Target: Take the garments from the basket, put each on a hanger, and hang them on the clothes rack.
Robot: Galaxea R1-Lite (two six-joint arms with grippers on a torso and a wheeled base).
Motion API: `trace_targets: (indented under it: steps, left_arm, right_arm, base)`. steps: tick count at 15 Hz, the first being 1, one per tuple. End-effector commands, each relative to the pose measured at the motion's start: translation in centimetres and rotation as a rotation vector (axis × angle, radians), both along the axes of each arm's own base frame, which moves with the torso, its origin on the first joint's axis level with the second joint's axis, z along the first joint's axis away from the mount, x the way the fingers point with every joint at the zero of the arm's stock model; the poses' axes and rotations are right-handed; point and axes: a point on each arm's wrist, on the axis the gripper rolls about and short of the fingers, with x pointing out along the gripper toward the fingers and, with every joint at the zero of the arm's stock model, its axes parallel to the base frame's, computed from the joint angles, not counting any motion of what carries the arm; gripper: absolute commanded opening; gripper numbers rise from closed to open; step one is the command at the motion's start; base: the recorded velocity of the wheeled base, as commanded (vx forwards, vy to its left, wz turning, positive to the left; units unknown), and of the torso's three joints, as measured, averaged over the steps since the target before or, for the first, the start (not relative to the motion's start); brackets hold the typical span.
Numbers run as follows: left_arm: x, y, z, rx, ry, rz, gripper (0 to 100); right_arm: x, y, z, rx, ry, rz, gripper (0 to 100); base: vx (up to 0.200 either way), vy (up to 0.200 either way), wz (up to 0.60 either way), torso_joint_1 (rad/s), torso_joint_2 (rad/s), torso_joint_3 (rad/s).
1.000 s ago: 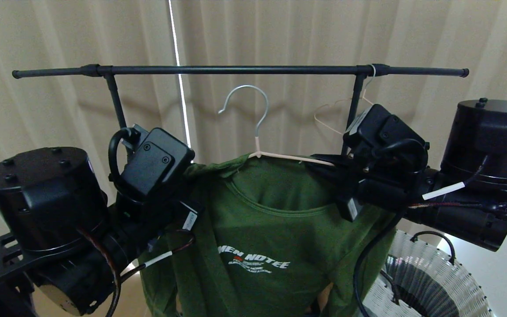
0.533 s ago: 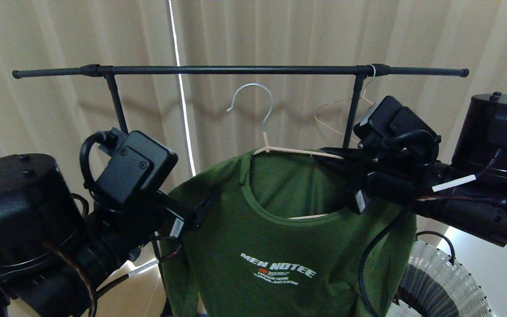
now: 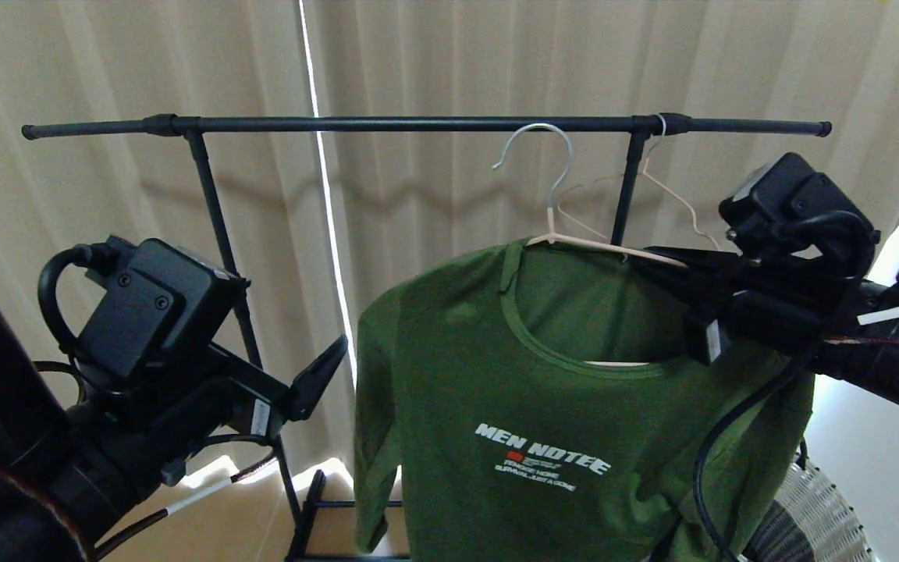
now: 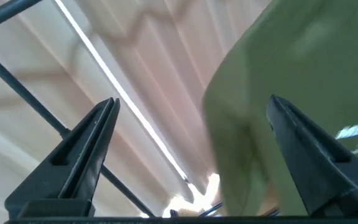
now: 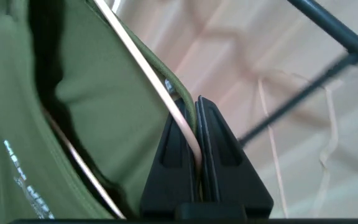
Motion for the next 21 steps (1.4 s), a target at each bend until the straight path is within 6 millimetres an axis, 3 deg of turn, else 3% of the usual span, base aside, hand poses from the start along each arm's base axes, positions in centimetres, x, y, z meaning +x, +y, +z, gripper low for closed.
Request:
trace_targets:
  steps: [1, 7, 15, 16, 21]
  left_arm:
    - [1.1, -0.1, -1.1, 0.027, 0.042, 0.01, 100]
    - [2.9, -1.2, -3.9, 0.014, 0.176, -0.082, 100]
    - [3.0, 0.6, -5.4, 0.029, 0.236, -0.061, 100]
    - [3.0, 0.6, -5.4, 0.027, 0.235, -0.067, 0]
    - [2.4, 1.4, -5.9, 0.041, 0.247, -0.046, 0]
  right_arm:
    - [-1.6, -1.2, 0.4, 0.022, -0.018, -0.006, 0]
    - [-2.1, -1.3, 0.2, 0.061, -0.03, 0.03, 0]
    - [-3.1, -0.6, 0.3, 0.071, -0.042, 0.099, 0]
    - [-3.2, -0.4, 0.3, 0.071, -0.041, 0.107, 0]
    - [-3.2, -0.4, 0.4, 0.076, -0.057, 0.098, 0]
  base:
    - [0.0, 0.0, 0.0, 0.0, 0.0, 0.0]
    - [0.0, 0.0, 0.0, 0.0, 0.0, 0.0]
    - [0.0, 0.0, 0.0, 0.0, 0.0, 0.0]
    - [0.0, 0.0, 0.0, 0.0, 0.0, 0.0]
    - [0.0, 0.0, 0.0, 0.0, 0.0, 0.0]
